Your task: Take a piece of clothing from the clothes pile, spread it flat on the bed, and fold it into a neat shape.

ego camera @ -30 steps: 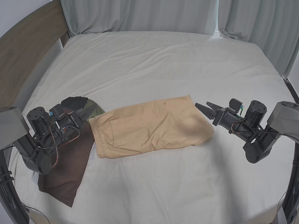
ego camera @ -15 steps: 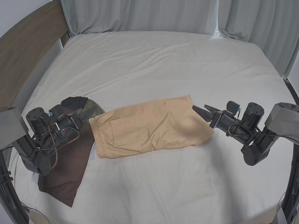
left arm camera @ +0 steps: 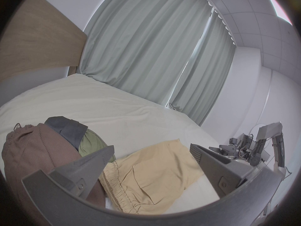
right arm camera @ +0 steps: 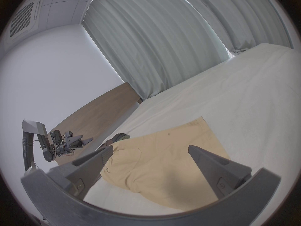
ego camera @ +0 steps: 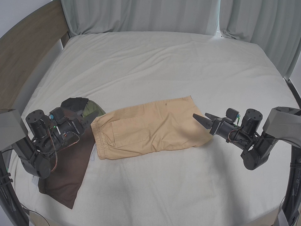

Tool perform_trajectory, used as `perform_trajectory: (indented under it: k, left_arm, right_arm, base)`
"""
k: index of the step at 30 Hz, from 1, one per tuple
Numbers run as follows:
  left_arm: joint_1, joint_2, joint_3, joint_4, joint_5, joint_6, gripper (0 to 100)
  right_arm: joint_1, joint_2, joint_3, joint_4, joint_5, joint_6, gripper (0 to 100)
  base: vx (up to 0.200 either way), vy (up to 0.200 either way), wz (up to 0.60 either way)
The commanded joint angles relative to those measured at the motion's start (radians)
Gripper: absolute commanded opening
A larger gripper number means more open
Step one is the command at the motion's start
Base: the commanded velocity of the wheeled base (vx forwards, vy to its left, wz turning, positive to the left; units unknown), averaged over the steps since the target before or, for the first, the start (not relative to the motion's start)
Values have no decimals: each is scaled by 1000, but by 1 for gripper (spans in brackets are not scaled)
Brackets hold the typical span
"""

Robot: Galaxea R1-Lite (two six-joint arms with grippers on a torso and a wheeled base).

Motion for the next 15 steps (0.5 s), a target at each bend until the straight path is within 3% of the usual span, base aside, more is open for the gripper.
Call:
perform_trajectory:
  k: [1, 15]
  left_arm:
    - [1, 6, 7, -1, -4, 10, 100]
    - [0, 9, 29, -1, -9, 44, 100]
  right_arm:
    - [-11, 43, 3, -1, -1, 0, 100]
    - [-13, 72, 124, 2, -3, -2, 100]
  base:
    - [0, 0, 0]
    - [0, 0, 0]
